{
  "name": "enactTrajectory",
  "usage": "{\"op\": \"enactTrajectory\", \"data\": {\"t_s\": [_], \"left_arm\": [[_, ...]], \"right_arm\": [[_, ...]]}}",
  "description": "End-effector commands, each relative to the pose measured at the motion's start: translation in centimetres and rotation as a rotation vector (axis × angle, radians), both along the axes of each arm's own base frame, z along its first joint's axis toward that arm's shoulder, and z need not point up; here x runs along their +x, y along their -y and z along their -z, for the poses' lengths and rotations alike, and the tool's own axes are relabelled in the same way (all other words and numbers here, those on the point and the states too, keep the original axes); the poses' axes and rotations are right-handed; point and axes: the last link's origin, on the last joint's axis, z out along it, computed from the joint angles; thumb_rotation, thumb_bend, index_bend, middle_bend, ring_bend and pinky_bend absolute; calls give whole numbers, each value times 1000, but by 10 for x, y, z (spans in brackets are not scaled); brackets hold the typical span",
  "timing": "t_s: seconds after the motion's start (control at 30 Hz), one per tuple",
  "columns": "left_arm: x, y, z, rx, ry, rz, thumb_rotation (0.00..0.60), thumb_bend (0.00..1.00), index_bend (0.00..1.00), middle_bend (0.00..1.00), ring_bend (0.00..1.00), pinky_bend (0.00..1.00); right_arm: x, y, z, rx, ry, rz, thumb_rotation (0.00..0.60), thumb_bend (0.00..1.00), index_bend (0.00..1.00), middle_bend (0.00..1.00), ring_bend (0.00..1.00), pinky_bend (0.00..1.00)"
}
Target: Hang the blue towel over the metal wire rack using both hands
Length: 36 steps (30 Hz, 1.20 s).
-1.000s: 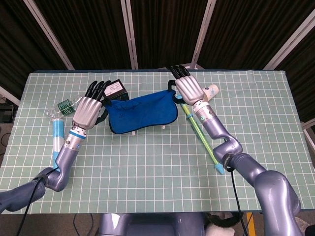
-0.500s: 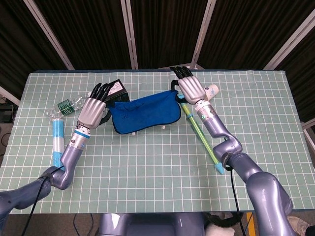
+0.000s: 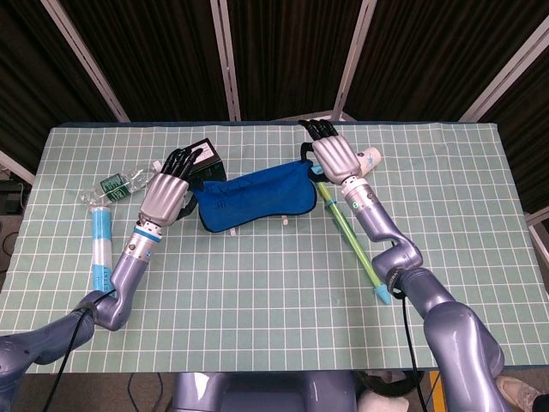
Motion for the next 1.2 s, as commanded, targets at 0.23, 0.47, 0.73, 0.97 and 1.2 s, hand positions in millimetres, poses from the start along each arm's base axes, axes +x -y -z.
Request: {"op": "enactTrajectory", "data": {"t_s": [0.23, 0.47, 0.73, 0.97, 1.2], "left_arm": [[-4, 0, 7, -17, -2, -16, 600, 546, 782, 0, 0, 0], [-11, 0, 11, -45, -4, -40, 600, 378, 110, 0, 0, 0], [-17, 0, 6, -50, 0, -56, 600, 245, 0, 0, 0, 0], [-28, 4, -14, -19, 4, -63, 600, 240, 0, 0, 0, 0], [-48, 23, -50, 31, 15, -88, 600, 240, 0, 0, 0, 0]], "right_arm": [[-5, -2, 7, 14, -2, 19, 600, 357, 639, 26, 0, 0], [-8, -2, 7, 35, 1, 24, 600, 44, 258, 14, 0, 0], [-11, -2, 4, 32, 7, 24, 600, 14, 226, 10, 0, 0], [-13, -6, -6, 11, 23, -12, 600, 14, 225, 8, 0, 0], [-27, -29, -37, -27, 45, -108, 600, 15, 222, 5, 0, 0]]}}
